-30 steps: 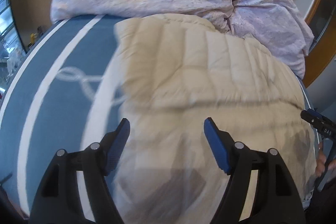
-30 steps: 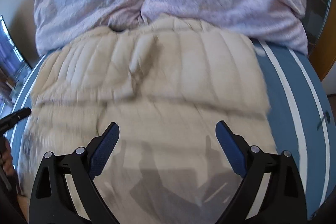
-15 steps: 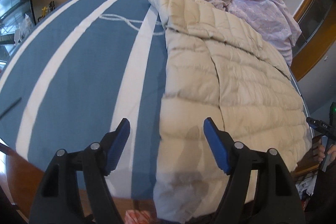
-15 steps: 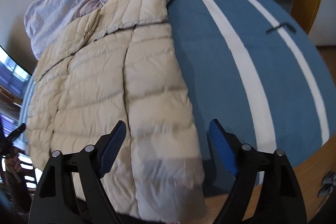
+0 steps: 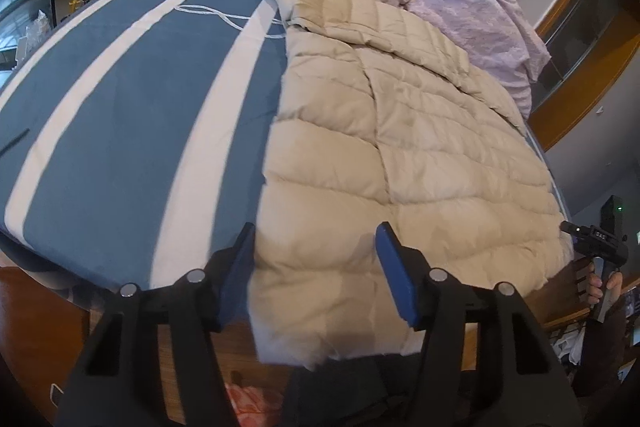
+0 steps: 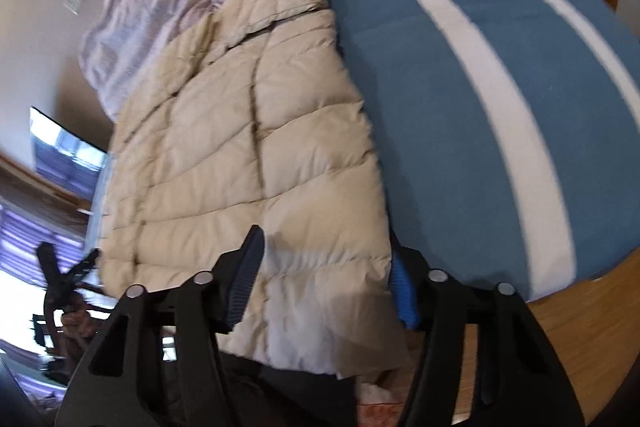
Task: Fold large clothes
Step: 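Grasp the jacket hem with both tools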
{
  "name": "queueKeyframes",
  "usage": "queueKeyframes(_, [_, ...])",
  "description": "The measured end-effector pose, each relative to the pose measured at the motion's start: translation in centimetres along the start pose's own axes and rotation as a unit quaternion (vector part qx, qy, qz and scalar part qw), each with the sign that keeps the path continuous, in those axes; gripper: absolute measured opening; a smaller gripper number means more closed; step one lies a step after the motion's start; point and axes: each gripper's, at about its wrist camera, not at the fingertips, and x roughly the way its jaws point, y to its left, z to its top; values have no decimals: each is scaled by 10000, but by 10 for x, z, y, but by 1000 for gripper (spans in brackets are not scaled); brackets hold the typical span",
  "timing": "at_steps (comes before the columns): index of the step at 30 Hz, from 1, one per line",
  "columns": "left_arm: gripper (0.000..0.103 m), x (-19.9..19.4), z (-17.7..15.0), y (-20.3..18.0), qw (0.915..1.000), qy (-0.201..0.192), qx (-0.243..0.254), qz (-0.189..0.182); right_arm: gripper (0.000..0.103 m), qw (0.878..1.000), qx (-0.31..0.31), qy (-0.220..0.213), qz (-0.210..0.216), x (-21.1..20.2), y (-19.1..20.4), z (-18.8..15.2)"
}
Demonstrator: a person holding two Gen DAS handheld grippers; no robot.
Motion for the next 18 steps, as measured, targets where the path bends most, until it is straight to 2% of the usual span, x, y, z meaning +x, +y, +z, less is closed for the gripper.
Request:
queueKeyframes(6, [51, 0, -6, -6, 9999, 39, -46, -144, 50, 9977, 251, 64, 631, 5, -4, -4])
queueKeyframes(11, [41, 3, -5, -10, 9999, 97, -29, -70, 45, 9966, 334, 36, 758, 5, -9, -5])
queueKeyframes(15, [42, 6, -3, -14, 9999, 124, 36, 7, 45, 9944, 440, 12, 957, 8, -13, -5])
queueKeyframes(18, [46, 7, -2, -15, 9999, 120, 45, -13, 45, 9932, 446, 2, 1079, 10, -13, -4])
